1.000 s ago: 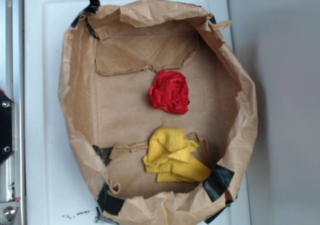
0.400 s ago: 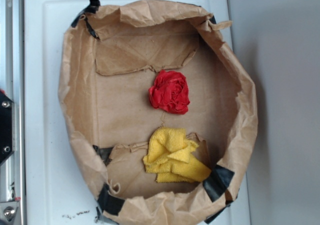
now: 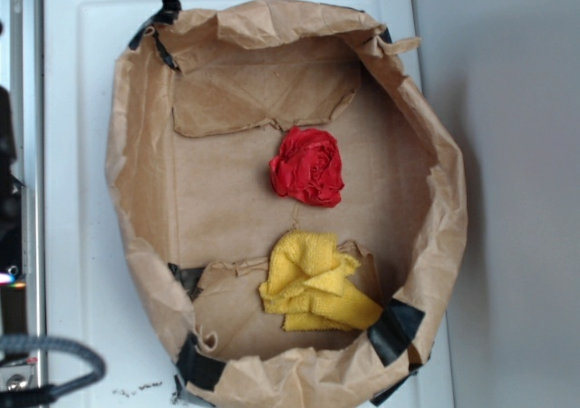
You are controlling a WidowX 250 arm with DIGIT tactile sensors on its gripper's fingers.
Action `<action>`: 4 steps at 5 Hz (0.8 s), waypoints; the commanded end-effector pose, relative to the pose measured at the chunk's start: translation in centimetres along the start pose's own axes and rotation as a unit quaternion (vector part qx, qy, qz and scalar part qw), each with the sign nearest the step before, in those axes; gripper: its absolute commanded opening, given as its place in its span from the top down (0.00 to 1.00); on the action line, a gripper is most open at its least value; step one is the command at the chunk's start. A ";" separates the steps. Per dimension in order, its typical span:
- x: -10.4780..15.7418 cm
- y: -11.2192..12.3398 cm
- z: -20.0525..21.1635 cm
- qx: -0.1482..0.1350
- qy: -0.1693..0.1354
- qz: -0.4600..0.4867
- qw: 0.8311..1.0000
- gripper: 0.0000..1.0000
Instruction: Grab the yellow cloth.
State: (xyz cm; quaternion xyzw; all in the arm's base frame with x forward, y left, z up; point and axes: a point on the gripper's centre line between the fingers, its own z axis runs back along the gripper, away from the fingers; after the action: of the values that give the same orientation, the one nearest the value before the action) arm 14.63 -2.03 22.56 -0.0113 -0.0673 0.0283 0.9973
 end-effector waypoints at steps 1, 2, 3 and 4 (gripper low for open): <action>0.6 0.3 1.0 -0.001 -0.020 0.011 1.000 0.00; 0.6 0.3 1.0 -0.001 -0.020 0.011 1.000 0.00; 2.1 1.0 -0.9 0.007 -0.027 0.011 1.000 0.00; 4.4 2.3 -3.4 0.016 -0.021 0.026 0.999 0.00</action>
State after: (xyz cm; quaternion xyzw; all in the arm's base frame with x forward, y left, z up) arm 19.09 -0.13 18.88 0.0018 -0.0700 0.0438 0.9966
